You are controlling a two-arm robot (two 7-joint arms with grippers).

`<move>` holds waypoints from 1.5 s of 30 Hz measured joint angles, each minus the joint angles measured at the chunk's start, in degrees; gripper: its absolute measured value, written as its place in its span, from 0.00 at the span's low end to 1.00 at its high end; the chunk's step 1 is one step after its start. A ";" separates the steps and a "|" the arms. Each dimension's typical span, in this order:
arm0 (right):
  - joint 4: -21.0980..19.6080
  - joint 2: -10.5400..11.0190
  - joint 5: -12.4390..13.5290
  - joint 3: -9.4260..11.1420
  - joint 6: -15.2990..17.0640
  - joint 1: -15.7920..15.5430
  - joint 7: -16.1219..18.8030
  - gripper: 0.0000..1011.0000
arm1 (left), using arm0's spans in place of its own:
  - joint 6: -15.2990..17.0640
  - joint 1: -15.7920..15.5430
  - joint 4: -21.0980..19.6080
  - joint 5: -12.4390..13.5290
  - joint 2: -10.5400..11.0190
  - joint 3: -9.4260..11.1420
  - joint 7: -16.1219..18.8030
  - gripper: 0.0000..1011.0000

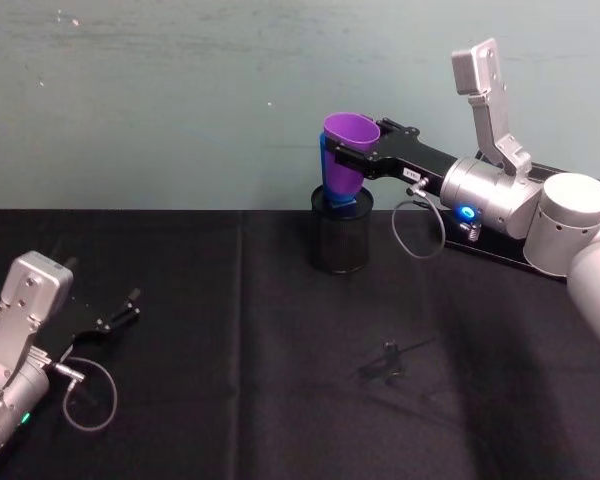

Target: Pick up one cup with a gripper and tap it against the other cup.

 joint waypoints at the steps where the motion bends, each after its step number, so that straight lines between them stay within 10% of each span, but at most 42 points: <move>1: 0.00 0.00 0.00 0.00 0.00 0.00 0.00 0.72 | 0.00 0.00 0.00 0.00 0.00 0.00 0.00 0.99; 45: 0.00 0.00 0.00 0.00 0.00 0.00 0.00 0.72 | 0.00 0.00 0.00 0.00 0.00 0.00 0.00 0.99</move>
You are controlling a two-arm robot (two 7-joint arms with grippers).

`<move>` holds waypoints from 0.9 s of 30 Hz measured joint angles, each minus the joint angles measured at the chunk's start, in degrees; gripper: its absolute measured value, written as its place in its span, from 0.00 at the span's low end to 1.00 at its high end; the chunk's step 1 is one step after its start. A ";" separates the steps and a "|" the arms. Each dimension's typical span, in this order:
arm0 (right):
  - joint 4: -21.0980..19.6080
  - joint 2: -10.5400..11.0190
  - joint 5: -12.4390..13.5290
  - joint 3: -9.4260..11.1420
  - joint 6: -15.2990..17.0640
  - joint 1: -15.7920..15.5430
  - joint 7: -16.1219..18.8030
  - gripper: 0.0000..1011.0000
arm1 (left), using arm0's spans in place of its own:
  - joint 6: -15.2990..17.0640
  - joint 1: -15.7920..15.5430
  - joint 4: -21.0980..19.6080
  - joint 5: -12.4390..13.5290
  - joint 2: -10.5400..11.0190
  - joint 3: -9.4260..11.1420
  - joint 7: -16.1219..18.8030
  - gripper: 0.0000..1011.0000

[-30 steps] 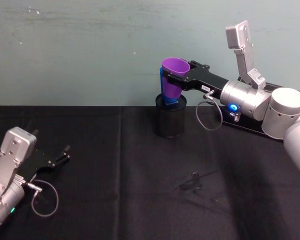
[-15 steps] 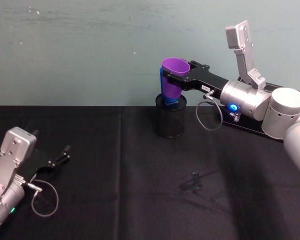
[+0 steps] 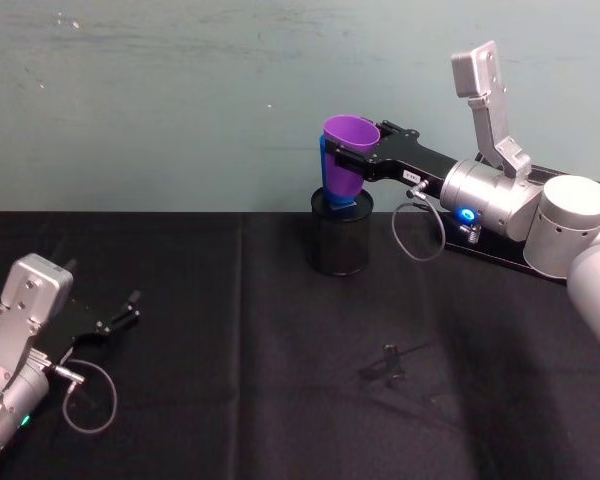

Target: Pick up one cup with a gripper and tap it against the other cup.

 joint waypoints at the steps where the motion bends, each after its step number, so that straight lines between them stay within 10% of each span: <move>1: 0.00 0.00 0.00 0.00 0.00 0.00 0.00 0.72 | -0.01 0.00 0.00 0.00 0.00 0.00 0.00 0.99; 17: -0.61 0.06 0.05 0.07 0.01 -0.29 0.25 0.72 | -0.01 0.00 0.00 0.00 0.00 0.00 0.00 0.99; 27: -12.92 3.20 1.87 -0.17 4.25 -6.77 1.13 0.72 | 0.00 0.00 0.00 0.00 0.00 0.00 0.00 0.99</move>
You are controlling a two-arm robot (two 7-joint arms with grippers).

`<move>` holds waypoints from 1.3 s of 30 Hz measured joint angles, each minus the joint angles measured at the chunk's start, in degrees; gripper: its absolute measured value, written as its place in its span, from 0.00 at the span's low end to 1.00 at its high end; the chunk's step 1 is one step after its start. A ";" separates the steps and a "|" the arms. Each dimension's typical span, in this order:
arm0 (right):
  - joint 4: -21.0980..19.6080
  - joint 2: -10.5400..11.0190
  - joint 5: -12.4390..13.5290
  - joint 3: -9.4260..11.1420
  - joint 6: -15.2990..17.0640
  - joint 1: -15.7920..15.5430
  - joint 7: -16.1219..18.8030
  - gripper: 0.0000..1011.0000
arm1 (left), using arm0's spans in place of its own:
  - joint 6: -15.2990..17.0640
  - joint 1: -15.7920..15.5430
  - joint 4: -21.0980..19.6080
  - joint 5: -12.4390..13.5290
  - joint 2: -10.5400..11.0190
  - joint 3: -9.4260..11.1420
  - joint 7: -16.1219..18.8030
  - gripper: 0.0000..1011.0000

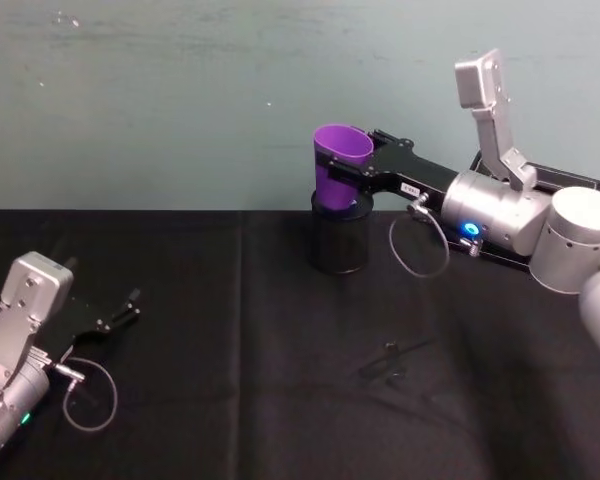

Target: Pick up one cup with a gripper and tap it against the other cup.

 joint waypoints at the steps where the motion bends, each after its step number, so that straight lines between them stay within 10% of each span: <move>1: -0.98 0.34 0.20 -0.05 0.40 -0.57 0.00 0.72 | 0.00 0.00 0.00 0.00 0.00 0.00 0.00 0.99; 39: -38.60 16.46 9.66 -0.37 17.14 -18.68 -3.25 0.72 | 0.00 0.00 0.00 0.00 0.00 0.00 0.00 0.99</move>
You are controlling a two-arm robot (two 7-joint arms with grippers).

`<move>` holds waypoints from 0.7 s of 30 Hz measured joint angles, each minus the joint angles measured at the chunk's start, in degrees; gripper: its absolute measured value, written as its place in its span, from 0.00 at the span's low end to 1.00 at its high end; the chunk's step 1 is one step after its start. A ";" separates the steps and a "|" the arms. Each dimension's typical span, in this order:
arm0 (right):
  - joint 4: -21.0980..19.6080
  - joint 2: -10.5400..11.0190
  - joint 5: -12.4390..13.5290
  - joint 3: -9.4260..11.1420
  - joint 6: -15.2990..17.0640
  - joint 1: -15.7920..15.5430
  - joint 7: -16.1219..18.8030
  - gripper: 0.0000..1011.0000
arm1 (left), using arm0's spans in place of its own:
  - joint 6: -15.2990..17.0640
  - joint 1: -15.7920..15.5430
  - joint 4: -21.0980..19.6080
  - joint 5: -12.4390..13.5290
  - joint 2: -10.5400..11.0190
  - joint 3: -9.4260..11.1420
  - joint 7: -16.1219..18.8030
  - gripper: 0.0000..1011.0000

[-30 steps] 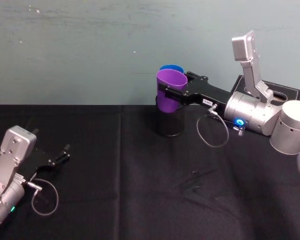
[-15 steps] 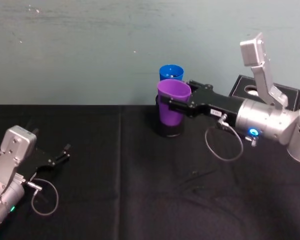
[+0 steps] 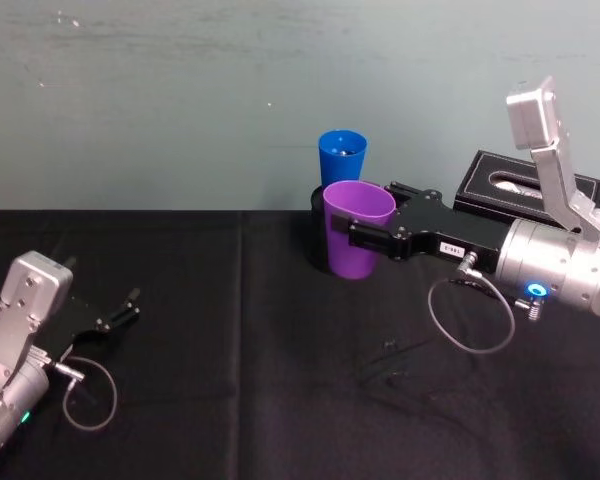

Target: Pick up one cup with a gripper and tap it against the other cup.

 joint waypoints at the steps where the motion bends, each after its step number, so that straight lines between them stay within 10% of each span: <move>1: -0.79 0.41 0.27 0.01 -0.05 -0.60 -0.14 0.72 | 0.00 0.00 0.00 0.00 0.00 0.00 0.00 0.99; 21: -3.77 3.58 -0.14 -3.10 -4.70 -3.33 -1.91 0.72 | 0.00 0.00 0.00 0.00 0.00 0.00 0.00 0.99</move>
